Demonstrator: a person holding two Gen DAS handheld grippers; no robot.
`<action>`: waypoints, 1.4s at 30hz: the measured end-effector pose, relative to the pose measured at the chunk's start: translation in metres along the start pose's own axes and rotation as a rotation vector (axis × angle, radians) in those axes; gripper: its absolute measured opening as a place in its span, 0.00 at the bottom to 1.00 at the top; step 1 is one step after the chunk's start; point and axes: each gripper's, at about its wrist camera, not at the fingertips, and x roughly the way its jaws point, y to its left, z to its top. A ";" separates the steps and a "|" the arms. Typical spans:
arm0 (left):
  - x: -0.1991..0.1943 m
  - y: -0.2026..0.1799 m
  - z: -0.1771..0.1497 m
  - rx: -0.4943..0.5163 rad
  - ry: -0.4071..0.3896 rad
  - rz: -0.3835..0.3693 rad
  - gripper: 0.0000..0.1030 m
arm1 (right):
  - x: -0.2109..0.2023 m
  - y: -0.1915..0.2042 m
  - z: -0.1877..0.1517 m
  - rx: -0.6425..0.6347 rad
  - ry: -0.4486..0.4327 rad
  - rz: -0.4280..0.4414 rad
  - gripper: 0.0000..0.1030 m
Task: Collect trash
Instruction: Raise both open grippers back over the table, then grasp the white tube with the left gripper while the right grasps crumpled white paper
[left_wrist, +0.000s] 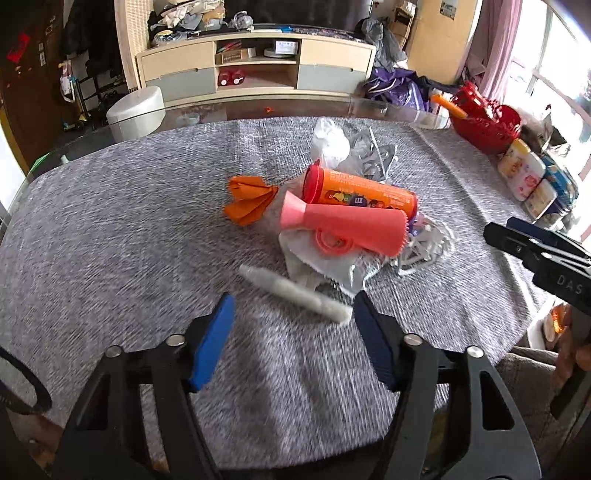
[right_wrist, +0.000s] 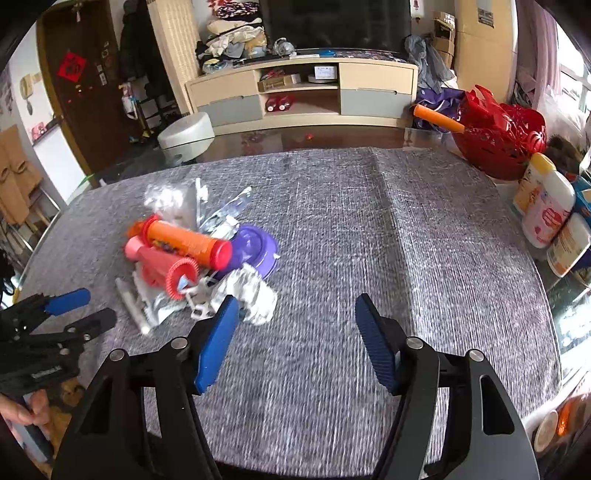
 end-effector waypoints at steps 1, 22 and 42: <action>0.005 -0.001 0.002 -0.003 0.007 0.002 0.55 | 0.004 -0.002 0.002 0.005 0.004 0.003 0.61; 0.030 0.008 -0.004 0.007 0.065 0.018 0.12 | 0.031 0.006 -0.002 0.027 0.066 0.172 0.42; -0.004 0.017 -0.020 0.031 0.026 -0.018 0.10 | -0.014 0.009 -0.007 0.019 -0.026 0.161 0.16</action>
